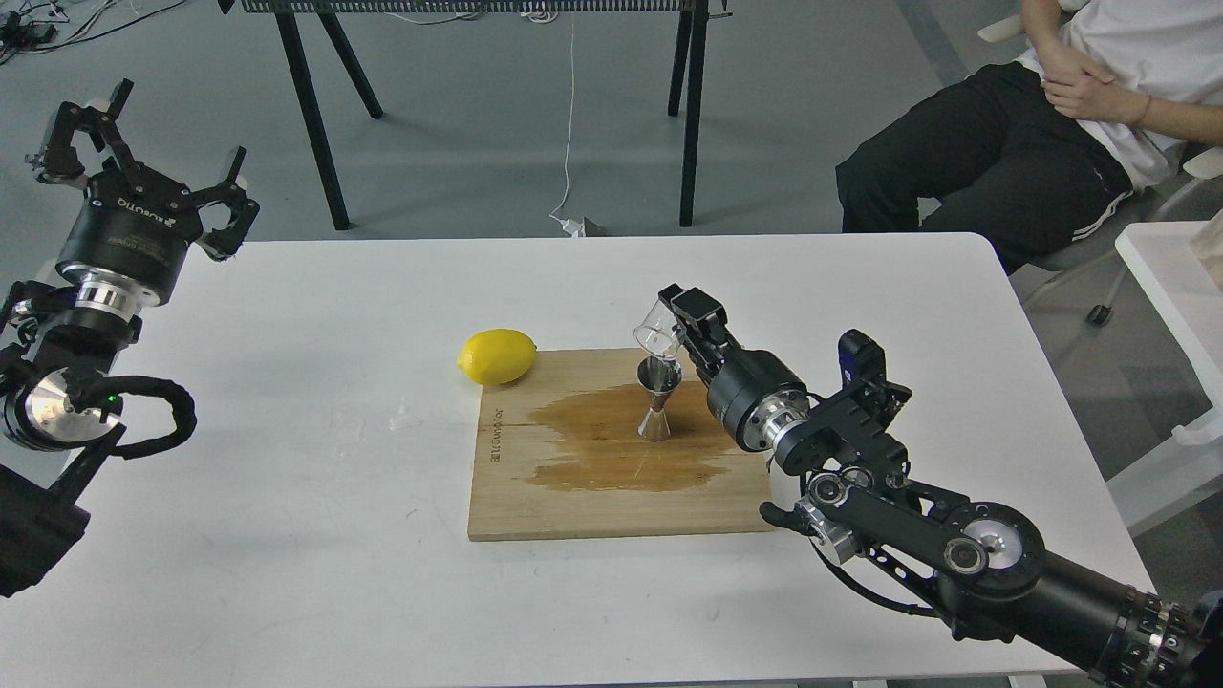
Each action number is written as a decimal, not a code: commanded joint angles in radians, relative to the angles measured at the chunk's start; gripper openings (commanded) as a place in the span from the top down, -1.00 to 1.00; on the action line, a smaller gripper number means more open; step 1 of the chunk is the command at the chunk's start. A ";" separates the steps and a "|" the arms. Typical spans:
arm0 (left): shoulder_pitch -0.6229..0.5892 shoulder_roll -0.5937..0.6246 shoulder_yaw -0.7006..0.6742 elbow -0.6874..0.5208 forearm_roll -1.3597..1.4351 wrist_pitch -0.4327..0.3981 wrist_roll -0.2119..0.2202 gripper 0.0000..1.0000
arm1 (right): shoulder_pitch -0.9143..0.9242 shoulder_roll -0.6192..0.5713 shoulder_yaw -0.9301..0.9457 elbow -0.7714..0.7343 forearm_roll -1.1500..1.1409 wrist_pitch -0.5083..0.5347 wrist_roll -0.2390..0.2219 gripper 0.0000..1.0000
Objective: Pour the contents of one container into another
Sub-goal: 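Tilt the clear cup with the right gripper to pour into the jigger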
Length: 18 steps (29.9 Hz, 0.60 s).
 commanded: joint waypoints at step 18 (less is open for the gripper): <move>0.001 0.001 0.000 0.000 0.000 0.001 -0.023 -1.00 | 0.012 -0.024 -0.028 -0.006 -0.160 -0.006 0.039 0.44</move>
